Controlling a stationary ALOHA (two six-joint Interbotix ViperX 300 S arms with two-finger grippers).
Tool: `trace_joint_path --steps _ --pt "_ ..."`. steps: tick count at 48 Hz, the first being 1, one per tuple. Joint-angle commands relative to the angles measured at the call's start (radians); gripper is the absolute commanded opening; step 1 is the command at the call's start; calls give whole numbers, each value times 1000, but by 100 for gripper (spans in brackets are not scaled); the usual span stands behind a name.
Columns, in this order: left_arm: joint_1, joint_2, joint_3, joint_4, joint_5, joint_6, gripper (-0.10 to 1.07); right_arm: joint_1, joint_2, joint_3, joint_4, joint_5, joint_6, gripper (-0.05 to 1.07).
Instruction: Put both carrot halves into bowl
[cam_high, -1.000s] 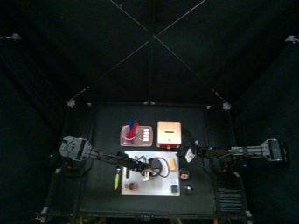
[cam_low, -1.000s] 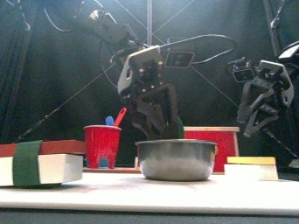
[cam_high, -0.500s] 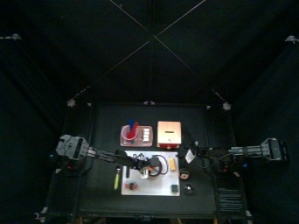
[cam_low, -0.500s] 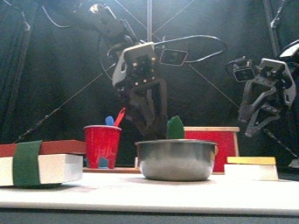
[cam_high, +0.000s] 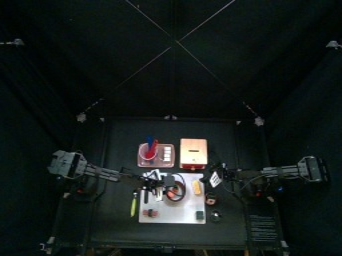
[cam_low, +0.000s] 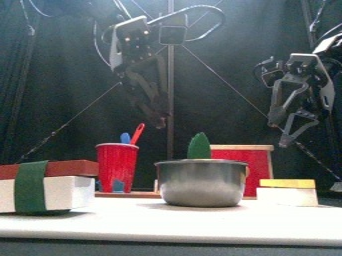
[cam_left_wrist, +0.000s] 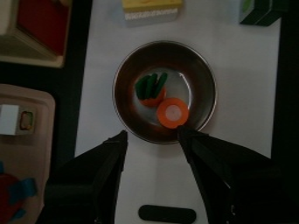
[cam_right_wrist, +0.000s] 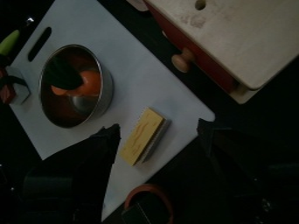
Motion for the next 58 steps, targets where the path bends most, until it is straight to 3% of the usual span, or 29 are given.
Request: trace_joint_path --steps 1,7,19,29,36,58 --pt "9 -106 60 12 -67 0 85 12 -3 -31 -3 -3 -2 100" --pt "21 -212 170 14 -179 -3 85 17 2 -38 6 -3 6 100" --pt "52 -480 463 86 -515 6 85 31 20 -69 3 -8 -5 100" --pt "121 -667 657 72 -652 6 85 37 46 -69 -37 -54 3 100" --pt "141 -724 706 61 -664 9 85 32 71 -69 -40 -64 -2 100" --pt "176 -724 733 63 -661 11 85 15 109 -72 -54 -66 5 100"
